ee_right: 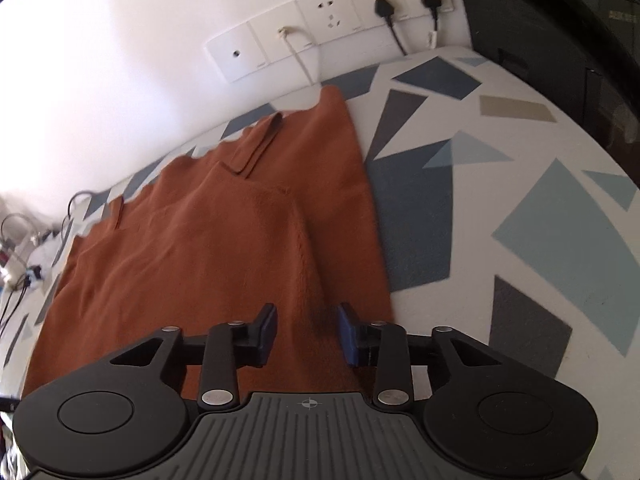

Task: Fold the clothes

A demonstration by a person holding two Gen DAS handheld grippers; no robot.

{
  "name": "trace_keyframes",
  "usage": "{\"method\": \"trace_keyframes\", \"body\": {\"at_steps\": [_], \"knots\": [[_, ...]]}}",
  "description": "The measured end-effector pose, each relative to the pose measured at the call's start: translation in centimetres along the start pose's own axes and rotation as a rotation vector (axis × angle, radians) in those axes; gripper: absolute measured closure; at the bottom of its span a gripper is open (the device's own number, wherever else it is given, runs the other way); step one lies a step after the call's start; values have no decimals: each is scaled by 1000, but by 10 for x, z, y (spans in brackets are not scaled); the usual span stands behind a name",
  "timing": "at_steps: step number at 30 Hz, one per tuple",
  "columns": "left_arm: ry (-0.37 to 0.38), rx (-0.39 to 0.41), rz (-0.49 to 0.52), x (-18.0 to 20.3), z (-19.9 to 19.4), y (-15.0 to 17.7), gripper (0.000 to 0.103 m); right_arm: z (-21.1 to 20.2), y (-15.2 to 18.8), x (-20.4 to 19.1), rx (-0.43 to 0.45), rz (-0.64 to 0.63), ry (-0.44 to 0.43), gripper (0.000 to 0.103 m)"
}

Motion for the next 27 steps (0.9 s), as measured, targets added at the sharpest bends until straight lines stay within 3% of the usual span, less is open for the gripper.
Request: {"method": "trace_keyframes", "body": {"at_steps": [5,7,8,9,11,14,18,27], "knots": [[-6,19,-15,-2,-3,2,58,14,-1,-2,-39,-27,-25,68],[-10,30,-27,-4,-5,3,87,13,-1,-8,-55,-64,-28,79],[-12,36,-33,-4,-6,3,90,12,-2,-10,-69,-74,-34,96],[-14,41,-39,-5,-7,3,91,10,-2,-9,-82,-61,-44,97],[-19,52,-50,-7,-9,4,93,0,-4,-6,-69,-5,-65,98],[31,64,-72,-9,-22,1,93,-23,-12,-1,-6,80,-102,98],[43,53,-38,-8,-28,1,93,-55,-21,3,62,118,-117,98],[0,-38,-4,-16,-16,6,93,-50,16,23,-31,190,-9,99]]}}
Point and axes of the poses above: each gripper's, at about its wrist camera, not at the fingertips, and z roughly the way its jaws point, x to its right, y to its underside, the point moved 4 cm from there along z, roughly the way its jaws point, and after that the axes turned 15 degrees about -z, right-handed, at the moved point
